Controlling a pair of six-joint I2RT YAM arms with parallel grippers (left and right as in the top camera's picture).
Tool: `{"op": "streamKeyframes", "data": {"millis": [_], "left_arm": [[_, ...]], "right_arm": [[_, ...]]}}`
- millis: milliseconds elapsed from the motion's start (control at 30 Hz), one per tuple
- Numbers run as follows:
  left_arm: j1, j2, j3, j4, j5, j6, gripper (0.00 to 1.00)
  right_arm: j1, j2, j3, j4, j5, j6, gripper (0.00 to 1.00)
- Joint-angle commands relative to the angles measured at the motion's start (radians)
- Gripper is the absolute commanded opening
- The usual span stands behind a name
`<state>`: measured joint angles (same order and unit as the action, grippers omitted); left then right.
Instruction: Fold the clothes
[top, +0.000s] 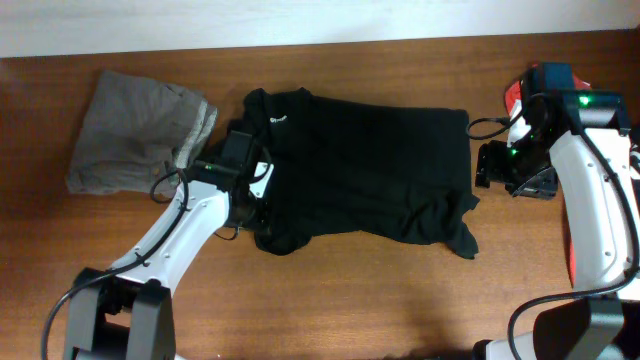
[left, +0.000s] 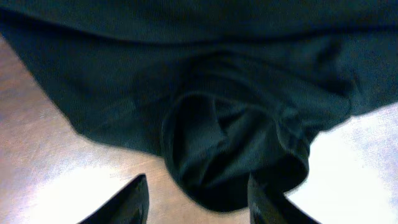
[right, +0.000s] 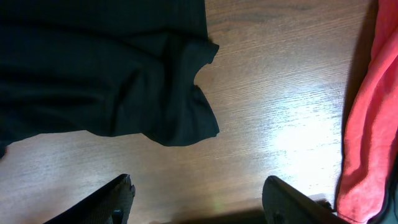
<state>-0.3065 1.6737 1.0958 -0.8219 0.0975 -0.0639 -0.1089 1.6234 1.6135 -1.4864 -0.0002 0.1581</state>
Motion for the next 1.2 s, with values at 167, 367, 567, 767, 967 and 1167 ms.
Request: {"op": "streamKeyframes", "data": {"millis": [167, 367, 567, 767, 967, 1167], "left_arm": [[0.003, 0.042, -0.068, 0.081, -0.043, 0.013, 0.34], [0.007, 0.070, -0.057, 0.027, -0.068, 0.000, 0.00], [0.106, 0.005, 0.088, -0.370, -0.113, -0.213, 0.00], [0.204, -0.127, 0.095, -0.433, -0.113, -0.208, 0.00], [0.204, -0.134, 0.095, -0.466, -0.124, -0.209, 0.00], [0.204, -0.134, 0.095, -0.471, -0.153, -0.209, 0.00]], "right_arm": [[-0.005, 0.000, -0.005, 0.002, 0.011, 0.008, 0.70], [-0.005, 0.000, -0.005, 0.002, 0.012, 0.008, 0.70], [-0.005, 0.000, -0.005, 0.018, 0.012, 0.008, 0.70], [-0.005, 0.000, -0.022, 0.026, 0.011, 0.050, 0.71], [-0.005, 0.000, -0.220, 0.097, 0.006, 0.114, 0.71], [-0.005, 0.000, -0.488, 0.303, -0.080, 0.139, 0.50]]}}
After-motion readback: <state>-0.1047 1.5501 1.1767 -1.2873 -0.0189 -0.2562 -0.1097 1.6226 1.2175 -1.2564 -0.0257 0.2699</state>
